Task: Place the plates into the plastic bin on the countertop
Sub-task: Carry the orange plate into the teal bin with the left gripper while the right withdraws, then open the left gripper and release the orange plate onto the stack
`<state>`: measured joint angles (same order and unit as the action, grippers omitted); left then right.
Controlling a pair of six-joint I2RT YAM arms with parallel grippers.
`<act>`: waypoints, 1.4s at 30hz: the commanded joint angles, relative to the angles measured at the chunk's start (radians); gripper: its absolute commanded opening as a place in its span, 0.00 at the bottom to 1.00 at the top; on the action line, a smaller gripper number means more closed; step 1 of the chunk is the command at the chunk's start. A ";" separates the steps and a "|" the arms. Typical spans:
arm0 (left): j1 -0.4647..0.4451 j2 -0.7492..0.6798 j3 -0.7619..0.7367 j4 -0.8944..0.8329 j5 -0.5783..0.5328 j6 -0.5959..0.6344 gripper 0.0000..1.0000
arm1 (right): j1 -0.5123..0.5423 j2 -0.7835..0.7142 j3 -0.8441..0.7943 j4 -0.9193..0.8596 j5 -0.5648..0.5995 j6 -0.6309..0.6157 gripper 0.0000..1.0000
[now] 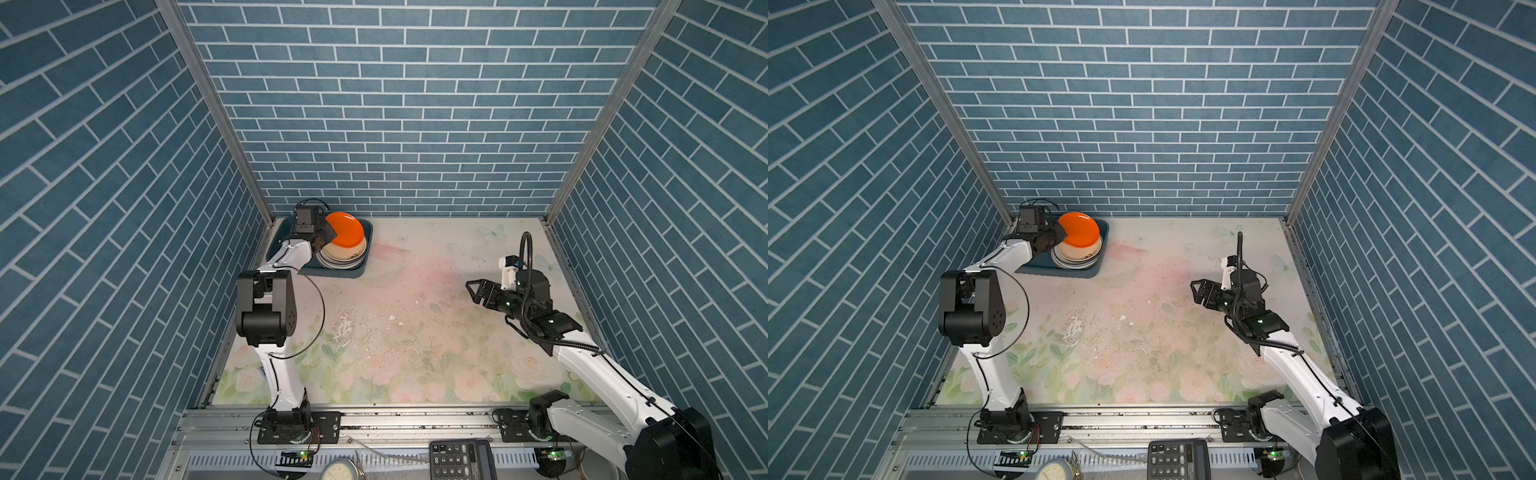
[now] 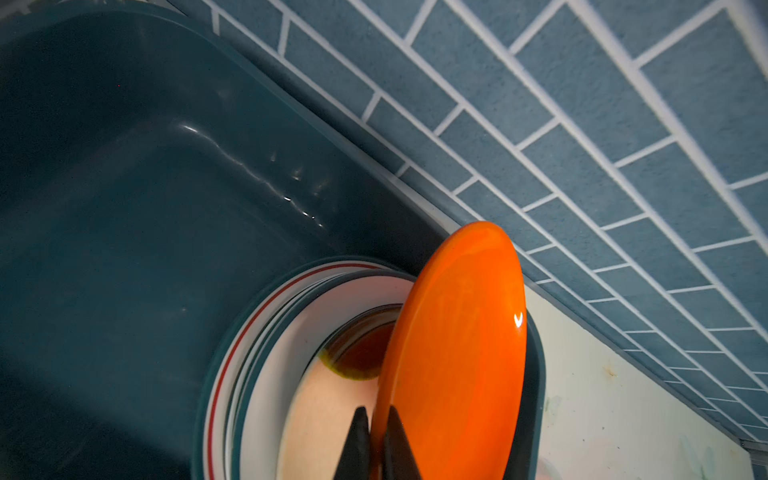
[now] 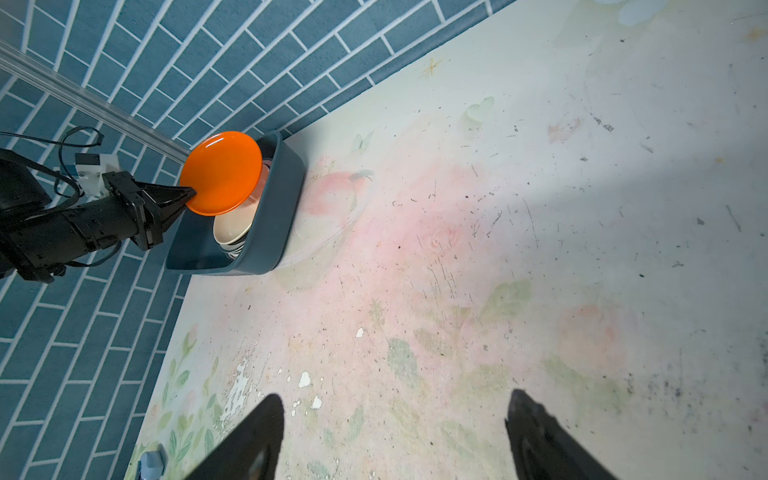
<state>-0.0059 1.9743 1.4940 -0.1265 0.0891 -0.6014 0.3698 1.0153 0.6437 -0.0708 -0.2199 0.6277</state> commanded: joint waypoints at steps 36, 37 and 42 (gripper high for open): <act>-0.089 -0.683 -0.834 0.612 -0.137 0.302 1.00 | -0.014 0.009 -0.034 0.030 0.553 -0.027 0.86; -0.089 -0.711 -0.882 0.634 -0.159 0.320 0.99 | -0.014 0.004 -0.057 0.075 0.580 -0.048 0.87; -0.089 -0.804 -1.034 0.650 -0.291 0.412 1.00 | -0.014 -0.016 -0.165 0.272 0.735 -0.201 0.89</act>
<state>-0.0952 1.2015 0.5037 0.4496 -0.1066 -0.2718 0.3588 1.0149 0.5247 0.0593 0.3500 0.5522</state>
